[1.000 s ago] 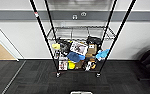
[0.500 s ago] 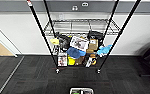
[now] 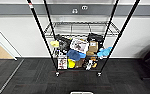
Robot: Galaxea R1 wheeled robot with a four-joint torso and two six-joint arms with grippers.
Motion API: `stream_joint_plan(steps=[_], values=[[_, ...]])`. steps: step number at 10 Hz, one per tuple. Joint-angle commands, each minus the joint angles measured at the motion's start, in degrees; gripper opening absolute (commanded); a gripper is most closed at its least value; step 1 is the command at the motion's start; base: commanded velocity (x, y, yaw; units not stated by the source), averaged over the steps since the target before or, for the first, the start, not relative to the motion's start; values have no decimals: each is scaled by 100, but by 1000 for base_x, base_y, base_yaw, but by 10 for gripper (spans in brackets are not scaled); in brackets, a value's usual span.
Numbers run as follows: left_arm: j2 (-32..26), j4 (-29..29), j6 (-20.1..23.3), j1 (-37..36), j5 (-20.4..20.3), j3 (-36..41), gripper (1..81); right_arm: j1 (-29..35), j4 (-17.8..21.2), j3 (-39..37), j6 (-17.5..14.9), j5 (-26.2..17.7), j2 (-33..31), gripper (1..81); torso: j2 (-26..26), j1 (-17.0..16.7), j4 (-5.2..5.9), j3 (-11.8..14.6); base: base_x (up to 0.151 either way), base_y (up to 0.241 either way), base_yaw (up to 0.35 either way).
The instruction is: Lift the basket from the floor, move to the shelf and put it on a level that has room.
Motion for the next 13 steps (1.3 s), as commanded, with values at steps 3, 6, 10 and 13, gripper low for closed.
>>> stream_joint_plan(steps=[3, 6, 10, 13], values=[[5, -28, -14, -270, 294, -89, 811, 269, 1, -135, 50, -248, -42, 811, -940, 601, 0, 0, 0, 0, 0], [-4, -37, -14, -226, 294, -89, 811, 278, 1, -161, 68, -248, -24, 811, -1537, 975, 0, 0, 0, 0, 0], [58, -28, -14, -208, 285, -98, 811, 260, -8, -205, 103, -248, -16, 811, -2333, 1473, 0, 0, 0, 0, 0], [49, -37, -14, -208, 285, -90, 811, 269, -34, -223, 103, -248, 11, 811, -2931, 1847, 0, 0, 0, 0, 0]])
